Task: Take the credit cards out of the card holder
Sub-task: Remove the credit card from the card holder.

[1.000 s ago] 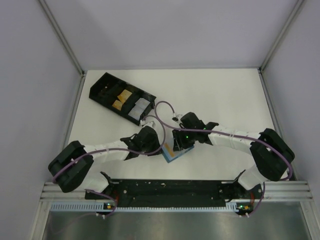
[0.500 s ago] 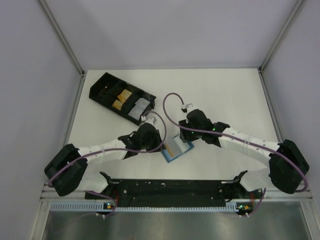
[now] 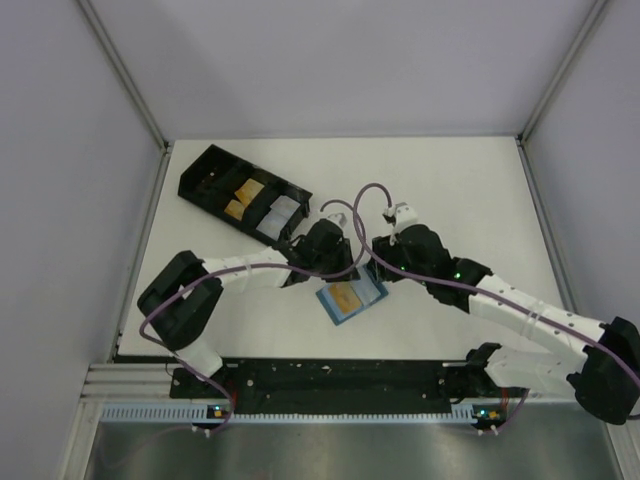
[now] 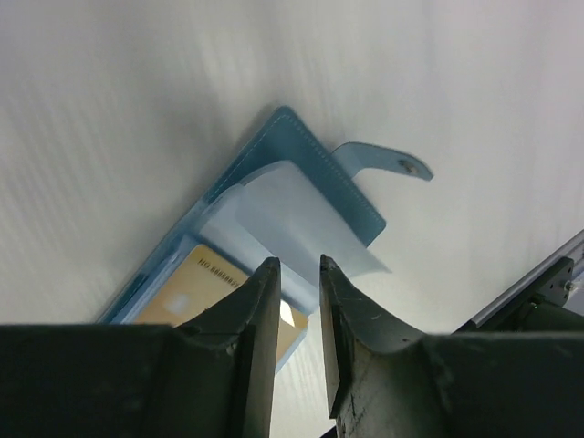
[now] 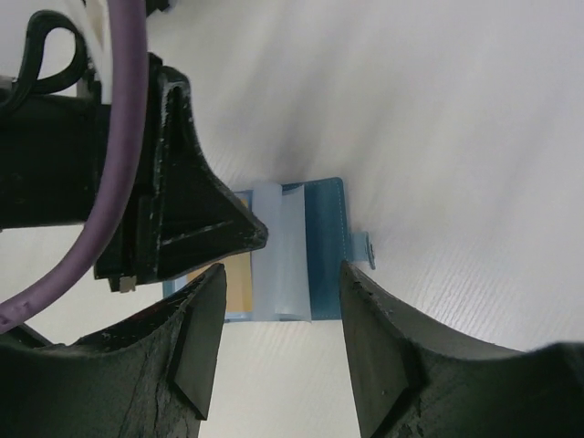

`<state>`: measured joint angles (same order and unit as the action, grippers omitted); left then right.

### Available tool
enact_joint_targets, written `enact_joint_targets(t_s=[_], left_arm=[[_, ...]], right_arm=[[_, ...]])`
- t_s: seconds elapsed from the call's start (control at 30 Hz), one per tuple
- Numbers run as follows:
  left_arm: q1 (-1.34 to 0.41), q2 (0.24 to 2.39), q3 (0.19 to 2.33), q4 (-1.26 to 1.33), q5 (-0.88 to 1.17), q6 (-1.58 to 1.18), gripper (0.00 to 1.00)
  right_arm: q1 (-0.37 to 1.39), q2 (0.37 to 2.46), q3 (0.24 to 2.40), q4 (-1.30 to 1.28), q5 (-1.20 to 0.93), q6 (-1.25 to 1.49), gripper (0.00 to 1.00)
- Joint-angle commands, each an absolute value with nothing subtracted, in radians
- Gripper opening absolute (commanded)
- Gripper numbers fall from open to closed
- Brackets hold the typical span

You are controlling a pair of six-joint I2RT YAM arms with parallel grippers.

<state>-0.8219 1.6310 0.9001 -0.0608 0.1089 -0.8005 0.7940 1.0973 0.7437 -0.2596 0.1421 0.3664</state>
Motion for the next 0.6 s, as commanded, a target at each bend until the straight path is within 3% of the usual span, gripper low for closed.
enact_joint_targets(t_s=[0.0, 0.2, 0.33, 0.57], left_arm=[[-0.831, 1.707, 1.031, -0.02, 0.162, -0.779, 0.29], [-0.833, 1.79, 1.112, -0.04, 0.201, -0.775, 0.32], [-0.799, 1.643, 0.99, -0.008, 0.078, -0.782, 0.32], [-0.738, 1.438, 0.827, -0.046, 0.061, -0.747, 0.32]], right_arm=[[0.799, 1.049, 0.715, -0.209, 0.176, 0.354, 0.52], [0.799, 1.025, 0.696, -0.187, 0.129, 0.35, 0.52], [0.781, 1.054, 0.698, -0.161, 0.007, 0.348, 0.49], [0.719, 1.195, 0.709, -0.043, -0.276, 0.402, 0.43]])
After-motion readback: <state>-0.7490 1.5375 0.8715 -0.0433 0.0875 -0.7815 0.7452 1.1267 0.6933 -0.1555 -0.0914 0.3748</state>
